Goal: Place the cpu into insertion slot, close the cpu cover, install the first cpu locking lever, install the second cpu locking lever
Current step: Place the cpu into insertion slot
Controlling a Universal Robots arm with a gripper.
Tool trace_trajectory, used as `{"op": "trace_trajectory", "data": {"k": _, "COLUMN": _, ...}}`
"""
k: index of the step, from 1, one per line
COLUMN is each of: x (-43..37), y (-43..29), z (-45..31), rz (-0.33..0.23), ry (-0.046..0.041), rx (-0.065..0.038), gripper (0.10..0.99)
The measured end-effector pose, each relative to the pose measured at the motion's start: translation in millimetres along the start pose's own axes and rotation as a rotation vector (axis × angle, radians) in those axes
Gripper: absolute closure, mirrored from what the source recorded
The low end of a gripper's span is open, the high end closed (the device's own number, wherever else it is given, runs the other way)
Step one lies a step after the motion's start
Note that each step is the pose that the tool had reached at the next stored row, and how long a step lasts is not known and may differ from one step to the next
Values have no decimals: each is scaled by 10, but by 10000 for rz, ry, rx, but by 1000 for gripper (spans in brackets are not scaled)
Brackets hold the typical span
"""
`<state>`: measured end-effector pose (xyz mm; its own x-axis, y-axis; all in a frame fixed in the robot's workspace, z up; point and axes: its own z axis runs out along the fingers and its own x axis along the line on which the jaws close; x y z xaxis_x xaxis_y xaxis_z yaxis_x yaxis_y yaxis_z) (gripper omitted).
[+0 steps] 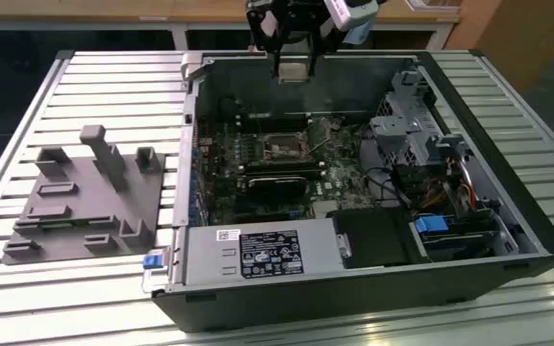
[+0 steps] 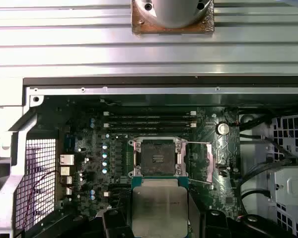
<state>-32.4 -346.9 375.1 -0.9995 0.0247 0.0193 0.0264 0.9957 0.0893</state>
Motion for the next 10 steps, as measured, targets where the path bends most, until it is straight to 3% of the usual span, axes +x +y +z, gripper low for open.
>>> {"op": "trace_trajectory", "data": {"k": 10, "x": 0, "y": 0, "z": 0, "rz": 92, "ry": -8, "rx": -2, "gripper": 545}}
